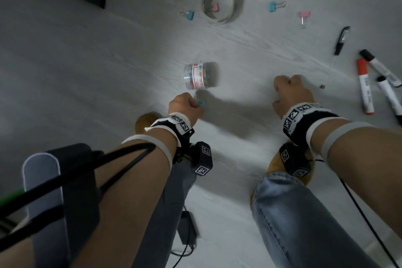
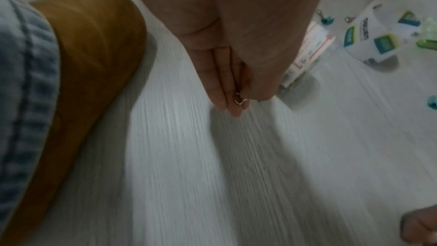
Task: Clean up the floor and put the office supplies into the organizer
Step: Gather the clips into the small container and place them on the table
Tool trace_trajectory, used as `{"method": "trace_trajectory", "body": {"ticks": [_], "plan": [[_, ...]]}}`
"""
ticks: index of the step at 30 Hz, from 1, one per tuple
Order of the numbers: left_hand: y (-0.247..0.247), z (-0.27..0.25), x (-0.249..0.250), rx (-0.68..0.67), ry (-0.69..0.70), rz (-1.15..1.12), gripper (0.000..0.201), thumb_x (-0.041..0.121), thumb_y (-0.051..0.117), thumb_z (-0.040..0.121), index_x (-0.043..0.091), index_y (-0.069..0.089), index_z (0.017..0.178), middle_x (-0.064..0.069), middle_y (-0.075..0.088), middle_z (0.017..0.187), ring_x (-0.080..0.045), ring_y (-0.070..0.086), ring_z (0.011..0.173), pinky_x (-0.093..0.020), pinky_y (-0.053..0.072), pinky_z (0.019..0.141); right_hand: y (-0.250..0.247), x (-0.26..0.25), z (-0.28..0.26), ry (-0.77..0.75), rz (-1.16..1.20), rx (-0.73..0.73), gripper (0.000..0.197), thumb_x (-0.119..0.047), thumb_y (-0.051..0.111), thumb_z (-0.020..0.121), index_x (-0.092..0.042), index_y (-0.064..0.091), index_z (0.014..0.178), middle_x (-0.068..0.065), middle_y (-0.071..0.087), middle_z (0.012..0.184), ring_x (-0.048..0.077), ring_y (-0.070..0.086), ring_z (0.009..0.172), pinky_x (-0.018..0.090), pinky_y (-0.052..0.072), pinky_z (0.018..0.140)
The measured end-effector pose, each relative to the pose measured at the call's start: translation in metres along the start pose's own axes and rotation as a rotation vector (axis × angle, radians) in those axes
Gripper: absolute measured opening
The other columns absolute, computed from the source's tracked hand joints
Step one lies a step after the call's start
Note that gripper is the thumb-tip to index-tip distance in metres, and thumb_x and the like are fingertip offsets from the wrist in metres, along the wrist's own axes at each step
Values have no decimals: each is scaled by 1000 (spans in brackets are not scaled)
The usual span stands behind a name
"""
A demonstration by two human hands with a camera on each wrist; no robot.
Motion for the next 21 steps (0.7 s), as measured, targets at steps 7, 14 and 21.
{"method": "trace_trajectory", "body": {"ticks": [7, 14, 21], "plan": [[-111, 1, 11, 123, 9, -88, 31, 0, 50, 92, 27, 53, 105, -8, 65, 89, -16, 70, 64, -42, 61, 65, -25, -32, 19, 15, -49, -159, 7, -7, 66, 80, 0, 67, 82, 14, 64, 77, 26, 60, 65, 31, 49, 64], [-138, 88, 86, 202, 147, -91, 33, -2, 53, 87, 29, 65, 83, -13, 71, 93, -33, 72, 79, -46, 61, 75, -88, -40, 68, -44, 367, 106, 14, -12, 67, 77, -21, 68, 66, 3, 69, 80, 26, 66, 84, 21, 44, 72], [-133, 151, 144, 252, 196, 0, 18, 11, 59, 89, 15, 61, 107, -11, 65, 106, -30, 60, 84, -31, 48, 69, -133, -51, 119, -73, 428, 307, 11, -14, 65, 70, -23, 65, 65, -11, 62, 66, 18, 62, 74, 39, 51, 85]]}}
Point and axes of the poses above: each hand's wrist, its own z-axis towards the middle knuckle, its own y-axis out of the palm, x = y × z, the point moved 4 cm from there along z, towards the middle knuckle
